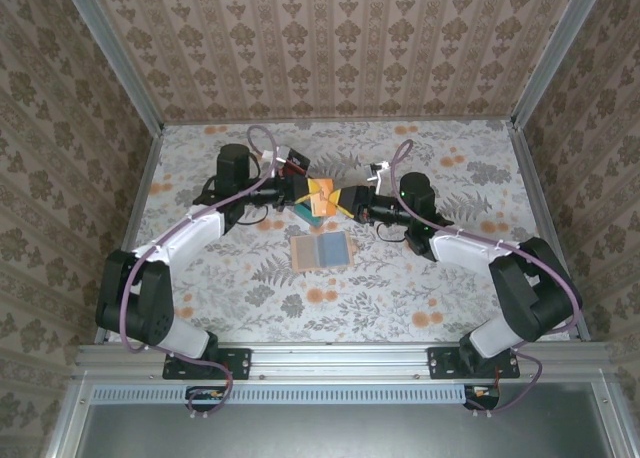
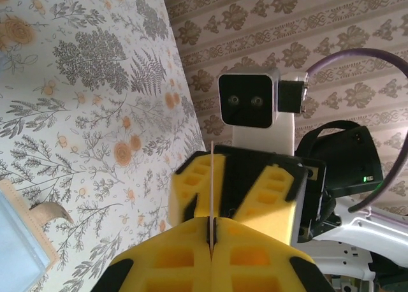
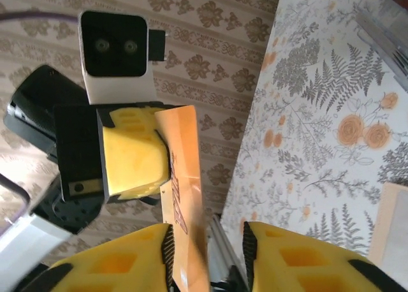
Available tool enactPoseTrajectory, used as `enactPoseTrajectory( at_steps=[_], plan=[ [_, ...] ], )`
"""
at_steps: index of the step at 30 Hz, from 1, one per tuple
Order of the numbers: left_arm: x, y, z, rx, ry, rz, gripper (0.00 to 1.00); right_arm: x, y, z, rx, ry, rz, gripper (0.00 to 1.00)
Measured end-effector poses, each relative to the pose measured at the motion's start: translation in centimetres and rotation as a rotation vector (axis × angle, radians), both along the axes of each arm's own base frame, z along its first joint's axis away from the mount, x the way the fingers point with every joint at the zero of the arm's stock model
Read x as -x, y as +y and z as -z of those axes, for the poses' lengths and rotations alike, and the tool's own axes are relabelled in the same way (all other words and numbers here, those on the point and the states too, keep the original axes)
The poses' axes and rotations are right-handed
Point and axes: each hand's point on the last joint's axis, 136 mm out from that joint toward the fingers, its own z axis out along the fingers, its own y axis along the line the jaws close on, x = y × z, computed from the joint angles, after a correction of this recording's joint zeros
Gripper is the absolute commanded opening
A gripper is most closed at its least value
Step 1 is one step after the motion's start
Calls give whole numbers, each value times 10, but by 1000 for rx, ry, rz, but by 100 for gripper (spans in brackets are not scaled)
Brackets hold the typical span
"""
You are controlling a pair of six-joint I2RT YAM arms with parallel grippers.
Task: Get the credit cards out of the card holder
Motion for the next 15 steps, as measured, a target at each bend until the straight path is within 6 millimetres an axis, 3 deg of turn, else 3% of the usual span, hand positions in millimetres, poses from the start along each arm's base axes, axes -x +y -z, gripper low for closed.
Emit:
enactPoseTrajectory(
  at_steps=[5,15],
  plan=[
    [-6,2,-2,9,21,-51,0,0,3,-2,-26,23,-3,38],
    [-16,12,3,16,79,-138,0,-6,8,-3,-87,43,25,10]
  ],
)
